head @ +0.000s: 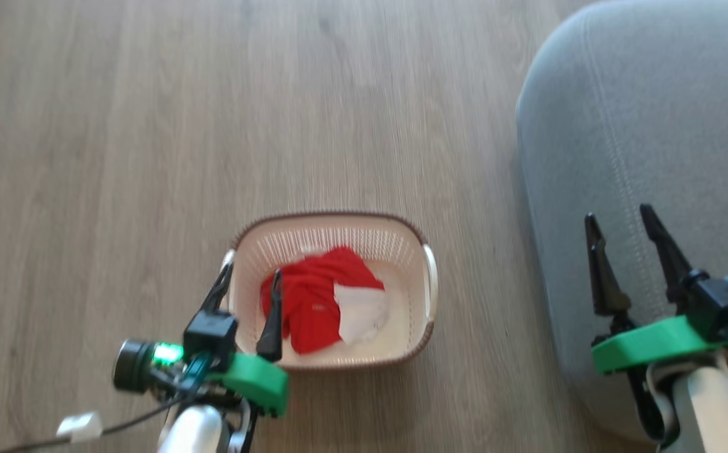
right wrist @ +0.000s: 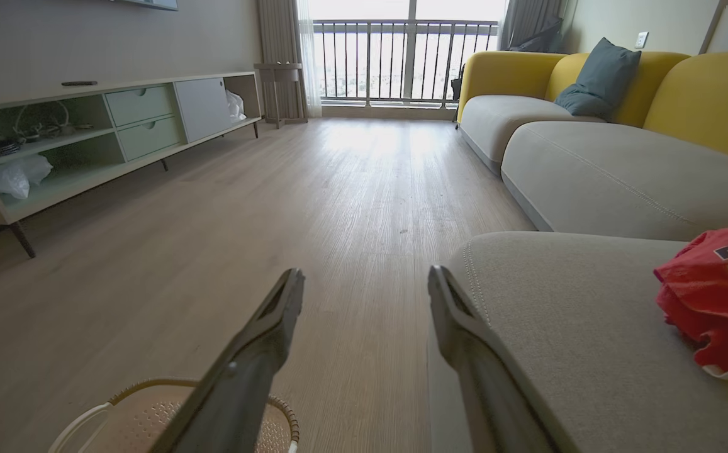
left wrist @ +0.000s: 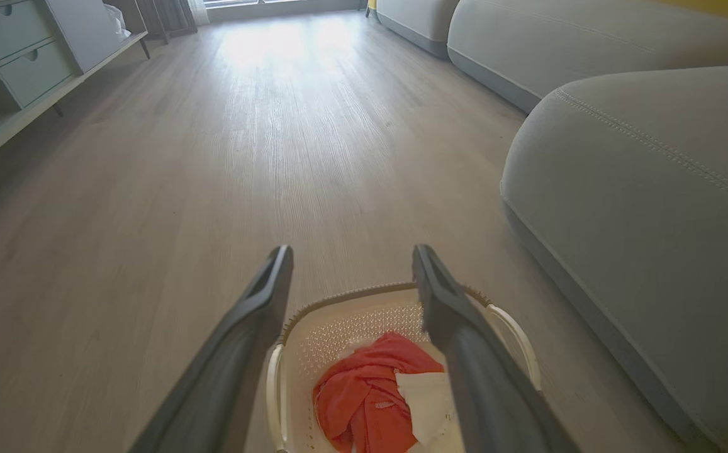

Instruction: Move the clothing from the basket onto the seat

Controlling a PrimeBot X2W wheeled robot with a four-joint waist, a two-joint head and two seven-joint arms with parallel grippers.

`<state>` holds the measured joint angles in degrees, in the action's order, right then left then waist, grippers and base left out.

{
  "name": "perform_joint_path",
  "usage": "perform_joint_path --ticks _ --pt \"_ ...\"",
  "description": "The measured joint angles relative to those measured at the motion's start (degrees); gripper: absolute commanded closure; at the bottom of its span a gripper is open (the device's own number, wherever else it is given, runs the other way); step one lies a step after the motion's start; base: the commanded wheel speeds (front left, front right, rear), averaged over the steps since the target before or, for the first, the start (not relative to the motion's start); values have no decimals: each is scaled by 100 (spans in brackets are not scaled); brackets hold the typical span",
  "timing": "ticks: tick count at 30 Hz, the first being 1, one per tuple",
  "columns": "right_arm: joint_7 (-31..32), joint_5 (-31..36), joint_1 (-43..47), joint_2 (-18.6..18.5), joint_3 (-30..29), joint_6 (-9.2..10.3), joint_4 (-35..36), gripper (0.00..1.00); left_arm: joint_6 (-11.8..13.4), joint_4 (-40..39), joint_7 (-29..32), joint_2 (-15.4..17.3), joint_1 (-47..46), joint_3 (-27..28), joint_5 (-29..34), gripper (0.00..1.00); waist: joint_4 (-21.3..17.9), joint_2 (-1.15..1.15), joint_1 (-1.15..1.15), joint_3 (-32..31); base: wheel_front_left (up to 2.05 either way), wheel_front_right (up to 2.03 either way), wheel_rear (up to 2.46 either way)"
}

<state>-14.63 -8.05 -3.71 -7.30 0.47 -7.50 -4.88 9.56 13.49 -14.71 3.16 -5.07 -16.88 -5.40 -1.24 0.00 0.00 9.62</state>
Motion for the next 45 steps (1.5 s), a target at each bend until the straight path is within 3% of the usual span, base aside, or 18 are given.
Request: perform_joint_path --ticks 11,21,25,32,39,45 --pt "0 97 -489 4 8 0 138 0 -265 1318 0 70 -1291 -216 570 0 -275 0 2 1380 0 0 0" --pt "0 45 -931 278 204 0 286 0 -387 2753 0 521 -2953 -749 1114 0 -763 0 2 2803 0 0 0" --pt "0 -18 -1064 386 444 0 315 0 -335 3537 0 795 -3690 -955 1365 0 -1143 0 2 3404 0 0 0" --pt "0 -489 -1173 412 769 0 319 0 -338 4532 0 1179 -4505 -1192 1649 0 -1746 0 1 3906 0 0 0" --pt "0 -725 -1207 433 849 0 416 0 -543 5664 472 1204 -5365 -1664 2070 0 -2140 0 1 4412 0 0 0" --pt "0 -821 -1207 456 851 0 515 0 -324 5933 932 1262 -5849 -1774 2210 0 -2212 -1 0 4616 0 0 0"
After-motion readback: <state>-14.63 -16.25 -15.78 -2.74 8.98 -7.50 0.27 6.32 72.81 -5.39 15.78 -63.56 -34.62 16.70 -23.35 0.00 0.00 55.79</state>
